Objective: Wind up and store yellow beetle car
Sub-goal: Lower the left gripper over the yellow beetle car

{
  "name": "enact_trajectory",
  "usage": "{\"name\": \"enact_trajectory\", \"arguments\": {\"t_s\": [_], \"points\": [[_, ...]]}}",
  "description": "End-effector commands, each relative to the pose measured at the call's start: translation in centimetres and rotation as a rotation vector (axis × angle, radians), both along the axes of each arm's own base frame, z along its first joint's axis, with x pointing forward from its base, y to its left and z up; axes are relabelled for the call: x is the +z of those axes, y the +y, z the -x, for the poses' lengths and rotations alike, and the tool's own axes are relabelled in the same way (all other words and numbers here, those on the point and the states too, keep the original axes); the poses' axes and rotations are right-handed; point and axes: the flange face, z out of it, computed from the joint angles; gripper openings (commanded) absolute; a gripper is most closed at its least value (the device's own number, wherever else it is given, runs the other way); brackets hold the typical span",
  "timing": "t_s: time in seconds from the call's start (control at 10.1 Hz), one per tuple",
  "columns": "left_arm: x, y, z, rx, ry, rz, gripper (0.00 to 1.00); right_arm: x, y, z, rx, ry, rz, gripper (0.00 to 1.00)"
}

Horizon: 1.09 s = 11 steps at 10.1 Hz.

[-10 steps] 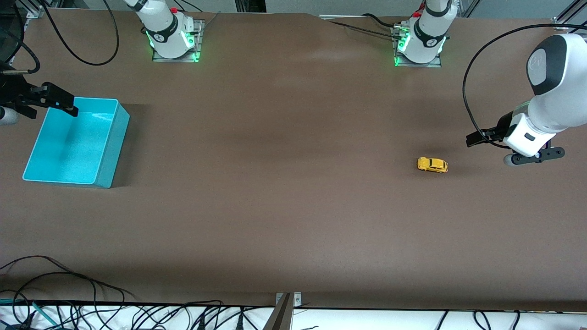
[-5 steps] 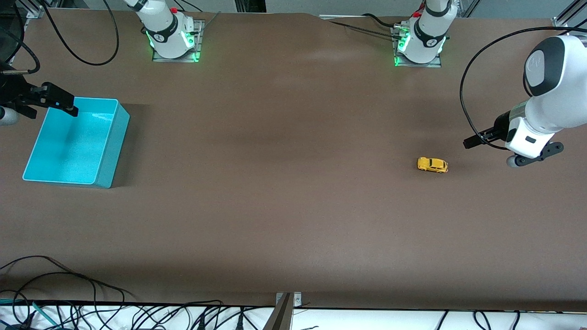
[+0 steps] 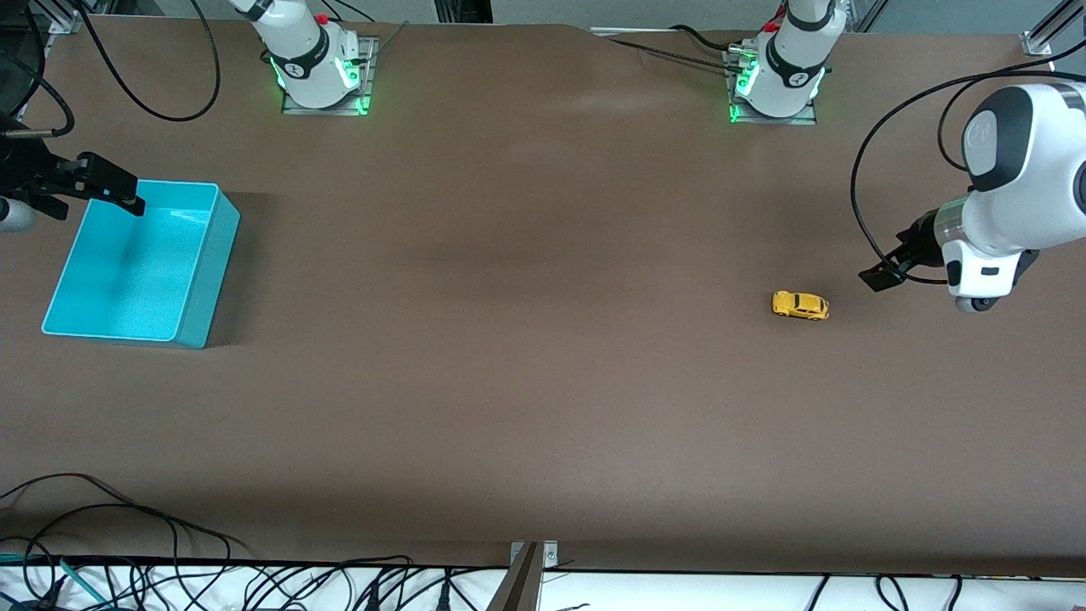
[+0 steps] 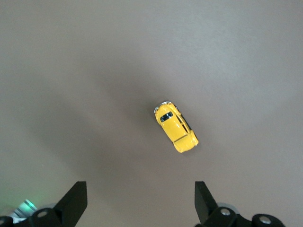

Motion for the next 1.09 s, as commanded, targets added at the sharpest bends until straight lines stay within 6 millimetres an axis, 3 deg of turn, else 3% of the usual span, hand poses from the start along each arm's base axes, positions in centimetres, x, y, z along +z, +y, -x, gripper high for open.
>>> {"name": "enact_trajectory", "arguments": {"t_s": [0.0, 0.3, 0.59, 0.99], "points": [[-3.8, -0.8, -0.7, 0.233, -0.005, -0.031, 1.00, 0.7, 0.1, 0.0, 0.011, -0.006, -0.007, 1.00], [-9.5, -2.4, -0.6, 0.399, -0.037, -0.070, 1.00, 0.7, 0.1, 0.0, 0.011, -0.006, -0.007, 1.00], [-13.5, -3.5, -1.4, 0.526, -0.077, -0.089, 1.00, 0.7, 0.1, 0.0, 0.011, -0.006, -0.007, 1.00], [-15.8, -3.8, -2.0, 0.581, -0.116, -0.096, 1.00, 0.7, 0.1, 0.0, 0.011, -0.006, -0.007, 1.00]]}}
